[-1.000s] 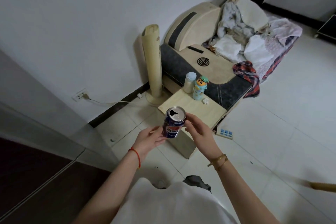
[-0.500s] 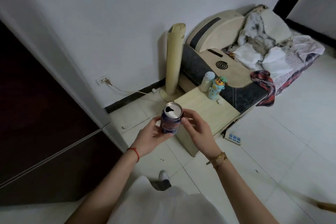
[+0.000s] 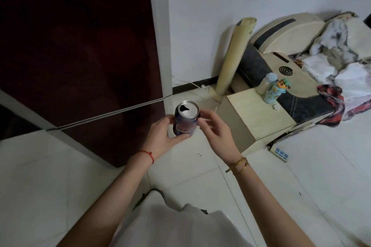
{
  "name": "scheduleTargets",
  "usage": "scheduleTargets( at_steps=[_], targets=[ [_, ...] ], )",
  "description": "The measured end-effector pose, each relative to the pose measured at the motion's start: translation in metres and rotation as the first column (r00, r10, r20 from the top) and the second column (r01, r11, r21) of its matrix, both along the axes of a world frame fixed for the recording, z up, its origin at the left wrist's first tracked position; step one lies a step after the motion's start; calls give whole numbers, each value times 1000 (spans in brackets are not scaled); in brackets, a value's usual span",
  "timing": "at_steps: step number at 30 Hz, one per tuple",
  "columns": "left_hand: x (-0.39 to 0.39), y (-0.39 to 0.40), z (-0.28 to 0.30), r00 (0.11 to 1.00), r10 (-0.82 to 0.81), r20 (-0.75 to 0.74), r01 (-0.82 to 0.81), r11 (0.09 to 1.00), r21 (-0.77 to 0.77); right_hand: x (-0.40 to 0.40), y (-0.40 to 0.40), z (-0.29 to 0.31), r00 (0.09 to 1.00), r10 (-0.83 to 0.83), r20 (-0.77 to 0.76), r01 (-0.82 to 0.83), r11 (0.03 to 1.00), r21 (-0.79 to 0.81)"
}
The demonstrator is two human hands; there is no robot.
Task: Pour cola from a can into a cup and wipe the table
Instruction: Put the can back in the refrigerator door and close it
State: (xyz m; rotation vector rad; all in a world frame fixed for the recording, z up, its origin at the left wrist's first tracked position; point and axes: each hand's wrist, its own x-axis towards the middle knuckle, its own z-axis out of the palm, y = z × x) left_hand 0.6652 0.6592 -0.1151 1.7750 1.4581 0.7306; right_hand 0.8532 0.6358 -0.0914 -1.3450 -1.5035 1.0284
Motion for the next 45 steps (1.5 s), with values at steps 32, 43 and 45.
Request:
scheduleTargets(
  at_steps=[32, 43, 45],
  targets=[
    [-454, -89, 20, 935, 346, 80, -355, 915, 192, -467, 47, 91, 805, -63, 590, -394, 687, 610],
    [-491, -80, 21, 918, 394, 39, -395, 905, 158, -553, 113, 108, 203, -549, 811, -745, 452, 492],
    [-493, -78, 22, 916, 400, 45, -402, 903, 154, -556, 119, 110, 121, -582, 804, -759, 467, 453]
  ],
)
